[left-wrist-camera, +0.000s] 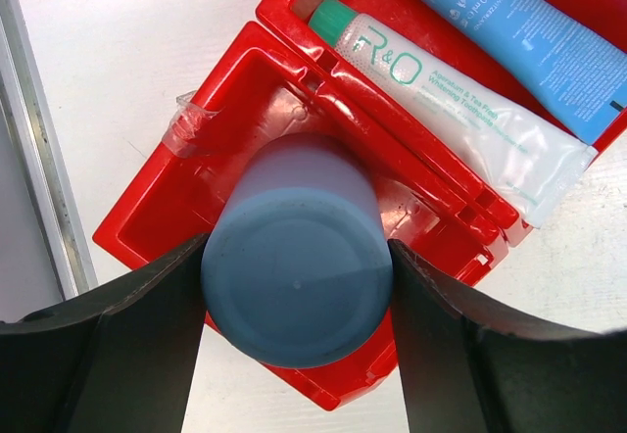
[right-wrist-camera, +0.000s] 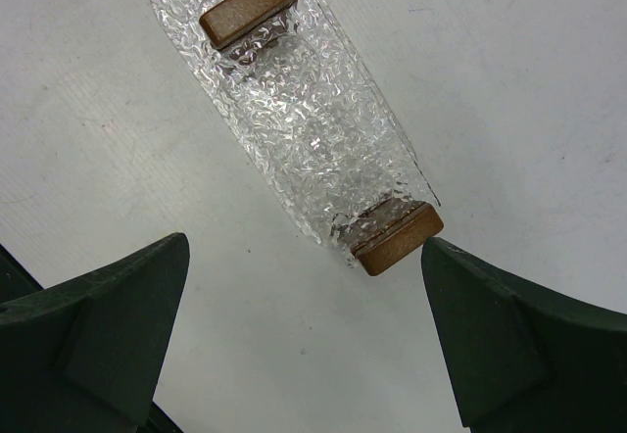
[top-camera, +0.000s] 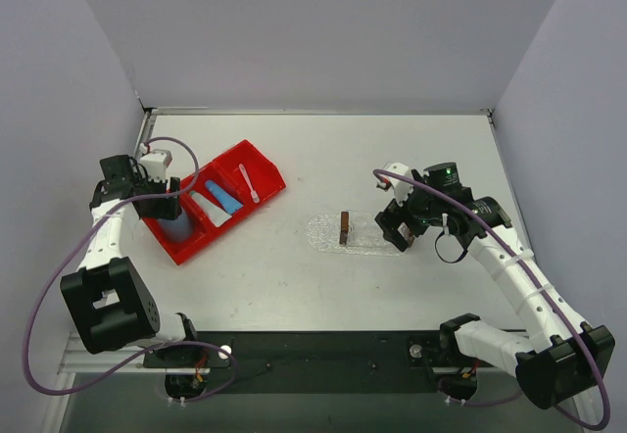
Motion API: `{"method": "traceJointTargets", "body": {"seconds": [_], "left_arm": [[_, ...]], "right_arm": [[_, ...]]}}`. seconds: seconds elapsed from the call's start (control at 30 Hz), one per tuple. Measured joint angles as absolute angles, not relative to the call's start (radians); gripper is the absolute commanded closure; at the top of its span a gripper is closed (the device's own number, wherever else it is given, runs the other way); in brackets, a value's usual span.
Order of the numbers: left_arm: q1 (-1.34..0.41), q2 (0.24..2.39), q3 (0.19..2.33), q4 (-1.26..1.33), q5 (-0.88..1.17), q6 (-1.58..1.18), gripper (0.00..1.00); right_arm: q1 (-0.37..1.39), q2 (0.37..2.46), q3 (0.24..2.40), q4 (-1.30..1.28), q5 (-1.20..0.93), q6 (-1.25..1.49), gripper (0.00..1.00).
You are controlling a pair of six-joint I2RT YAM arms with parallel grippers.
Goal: Prepare toiletry sets of a toothbrush and toothpaste on the tray
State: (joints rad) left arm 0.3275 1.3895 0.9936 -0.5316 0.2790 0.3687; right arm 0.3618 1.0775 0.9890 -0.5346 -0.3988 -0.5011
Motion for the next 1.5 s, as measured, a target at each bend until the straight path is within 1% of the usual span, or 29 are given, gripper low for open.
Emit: {"method": "traceJointTargets", "body": {"seconds": [0.07,0.1,0.2,0.23,0.3,0.33,0.57,0.7,0.93,1.23,1.37,1.5], "left_arm": [[0.328,1.39,0.994,-0.532,0.283,0.369,0.55],[0.328,1.388,0.994,-0.534,0.284,0.369,0.63],[0.327,1.374,0.994,-0.551,0.29,0.369,0.76],[0.327,1.367,0.995,-0.561,0.29,0.369,0.85],[0.327,1.353,1.005,-0.586,0.294,0.37,0.92],[0.327,1.344,1.013,-0.601,0.297,0.37,1.0],[0.328,1.248,1.104,-0.683,0.316,0.37,1.0],[0.328,1.192,1.174,-0.727,0.349,0.36,1.0],[0.328,1.095,1.282,-0.773,0.489,0.294,1.0],[0.31,1.007,1.298,-0.736,0.645,0.153,1.0],[0.262,0.987,1.298,-0.669,0.709,0.049,1.0],[0.138,0.981,1.287,-0.579,0.739,-0.057,1.0]], "right_arm": [[0.363,1.077,0.989,-0.534,-0.399,-0.501,0.0],[0.364,1.077,0.989,-0.535,-0.399,-0.501,0.0],[0.368,1.077,0.989,-0.535,-0.398,-0.501,0.0],[0.368,1.077,0.989,-0.535,-0.398,-0.501,0.0],[0.368,1.077,0.989,-0.536,-0.398,-0.501,0.0],[0.368,1.077,0.989,-0.536,-0.398,-0.501,0.0],[0.371,1.077,1.001,-0.545,-0.397,-0.492,0.0],[0.375,1.084,1.044,-0.548,-0.399,-0.466,0.0],[0.375,1.123,1.138,-0.549,-0.44,-0.386,0.0],[0.375,1.148,1.226,-0.55,-0.566,-0.286,0.01],[0.375,1.171,1.268,-0.54,-0.654,-0.243,0.04],[0.375,1.198,1.291,-0.514,-0.752,-0.187,0.06]]}}
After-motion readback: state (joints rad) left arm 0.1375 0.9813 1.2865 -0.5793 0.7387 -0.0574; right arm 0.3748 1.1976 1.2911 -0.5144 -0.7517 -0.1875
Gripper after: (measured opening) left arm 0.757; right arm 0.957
